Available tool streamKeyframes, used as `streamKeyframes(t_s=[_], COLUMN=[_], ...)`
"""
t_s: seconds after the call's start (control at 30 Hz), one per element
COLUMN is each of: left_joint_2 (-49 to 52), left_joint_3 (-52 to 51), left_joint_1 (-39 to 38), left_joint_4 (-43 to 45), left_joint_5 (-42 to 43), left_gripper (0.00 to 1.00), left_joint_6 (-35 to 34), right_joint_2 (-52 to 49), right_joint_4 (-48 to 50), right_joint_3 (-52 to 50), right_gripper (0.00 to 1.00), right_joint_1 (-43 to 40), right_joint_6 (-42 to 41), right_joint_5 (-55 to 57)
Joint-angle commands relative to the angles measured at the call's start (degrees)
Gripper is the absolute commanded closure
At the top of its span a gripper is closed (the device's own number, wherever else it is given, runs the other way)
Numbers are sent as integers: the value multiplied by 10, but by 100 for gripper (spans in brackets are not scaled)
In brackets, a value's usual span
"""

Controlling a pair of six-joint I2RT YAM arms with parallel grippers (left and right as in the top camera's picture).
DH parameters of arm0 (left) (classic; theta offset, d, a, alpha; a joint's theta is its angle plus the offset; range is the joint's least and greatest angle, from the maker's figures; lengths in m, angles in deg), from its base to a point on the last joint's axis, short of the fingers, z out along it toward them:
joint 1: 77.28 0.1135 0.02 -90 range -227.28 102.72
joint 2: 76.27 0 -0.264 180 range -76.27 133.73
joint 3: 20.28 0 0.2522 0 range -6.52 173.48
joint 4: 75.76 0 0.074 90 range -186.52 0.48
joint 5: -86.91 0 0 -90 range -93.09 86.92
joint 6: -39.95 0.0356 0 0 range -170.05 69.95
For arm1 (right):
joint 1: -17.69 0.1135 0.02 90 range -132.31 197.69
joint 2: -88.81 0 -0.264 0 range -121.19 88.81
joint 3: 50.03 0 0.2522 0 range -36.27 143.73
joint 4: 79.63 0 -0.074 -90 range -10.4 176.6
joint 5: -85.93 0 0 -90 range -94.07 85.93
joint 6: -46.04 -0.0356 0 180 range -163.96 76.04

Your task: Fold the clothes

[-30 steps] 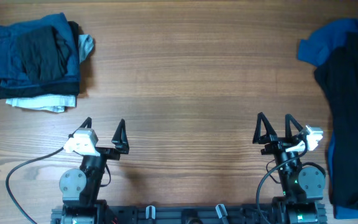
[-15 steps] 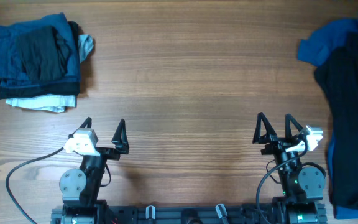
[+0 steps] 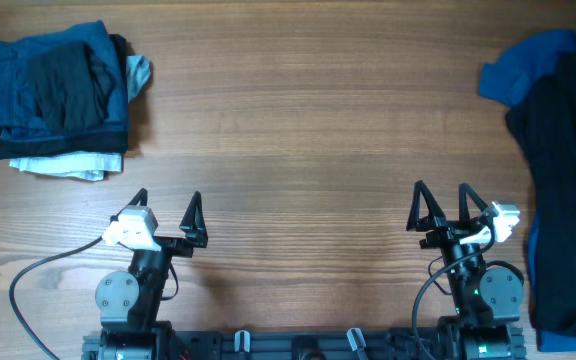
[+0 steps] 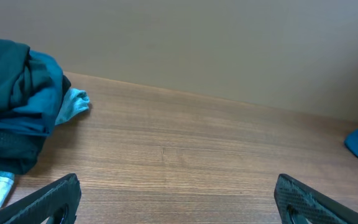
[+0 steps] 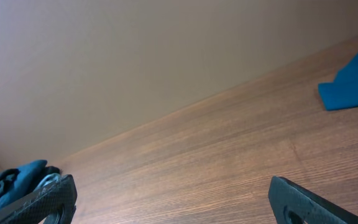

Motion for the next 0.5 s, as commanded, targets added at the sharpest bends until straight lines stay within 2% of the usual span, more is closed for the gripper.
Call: streamKeyframes(t_s=[0.0,0.47], left_joint_2=[-4,-4], left_joint_3=[-3,-3], left_joint_1=[4,4], left_joint_4=[-2,-2], left_joint_5=[-5,-5], left_gripper=[0,0], left_joint_6=[11,11], right_joint_2=[2,-7], right_joint_4=[1,-24], right_joint_3=[-1,16], right_gripper=[0,0], right_joint_1=[3,3], right_joint_6=[-4,3], right_joint_5=[13,23])
